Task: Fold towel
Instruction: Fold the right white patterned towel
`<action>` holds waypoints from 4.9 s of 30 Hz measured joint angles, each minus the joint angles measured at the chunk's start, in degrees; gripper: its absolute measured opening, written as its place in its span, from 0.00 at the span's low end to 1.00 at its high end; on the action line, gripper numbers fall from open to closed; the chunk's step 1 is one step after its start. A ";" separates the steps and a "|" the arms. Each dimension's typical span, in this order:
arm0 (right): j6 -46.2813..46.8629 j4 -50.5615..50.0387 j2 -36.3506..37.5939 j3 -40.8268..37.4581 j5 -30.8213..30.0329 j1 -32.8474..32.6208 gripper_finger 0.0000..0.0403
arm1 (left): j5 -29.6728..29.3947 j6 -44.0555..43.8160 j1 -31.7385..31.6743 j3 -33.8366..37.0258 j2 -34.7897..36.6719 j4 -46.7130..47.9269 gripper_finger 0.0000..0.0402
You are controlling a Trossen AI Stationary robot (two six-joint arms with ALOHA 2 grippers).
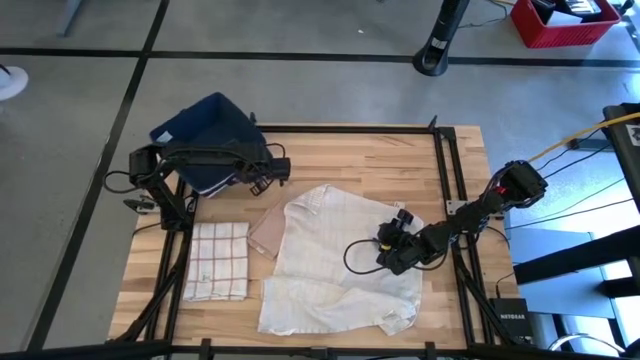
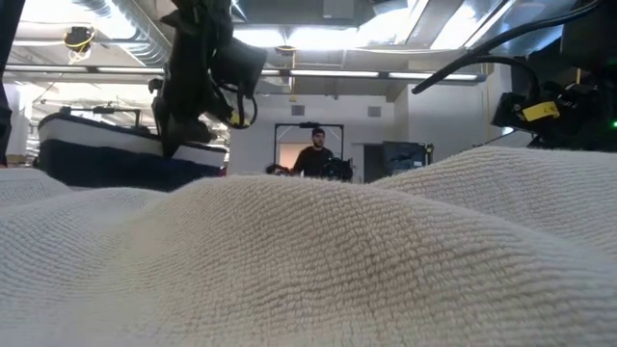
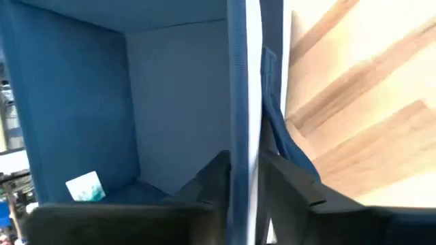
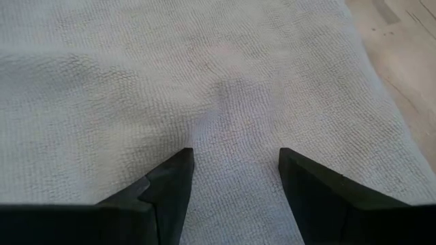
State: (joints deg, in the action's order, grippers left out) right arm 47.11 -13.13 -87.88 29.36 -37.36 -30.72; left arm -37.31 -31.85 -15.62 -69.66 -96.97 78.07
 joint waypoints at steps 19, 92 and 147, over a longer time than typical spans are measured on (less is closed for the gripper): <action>-2.58 -1.77 -0.02 2.78 1.97 0.00 0.55 | 17.35 25.15 16.03 -9.48 1.44 -37.91 0.34; -4.47 -27.25 24.69 -3.35 0.76 12.76 0.55 | 9.47 24.64 41.90 -5.54 5.03 -50.49 0.01; 1.18 -21.93 24.09 -2.96 15.53 14.62 0.04 | 6.16 18.21 40.69 3.63 5.41 -53.45 0.01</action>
State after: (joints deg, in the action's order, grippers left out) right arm 48.29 -35.06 -63.79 26.40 -21.84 -16.10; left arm -31.14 -13.64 25.07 -66.03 -91.56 24.62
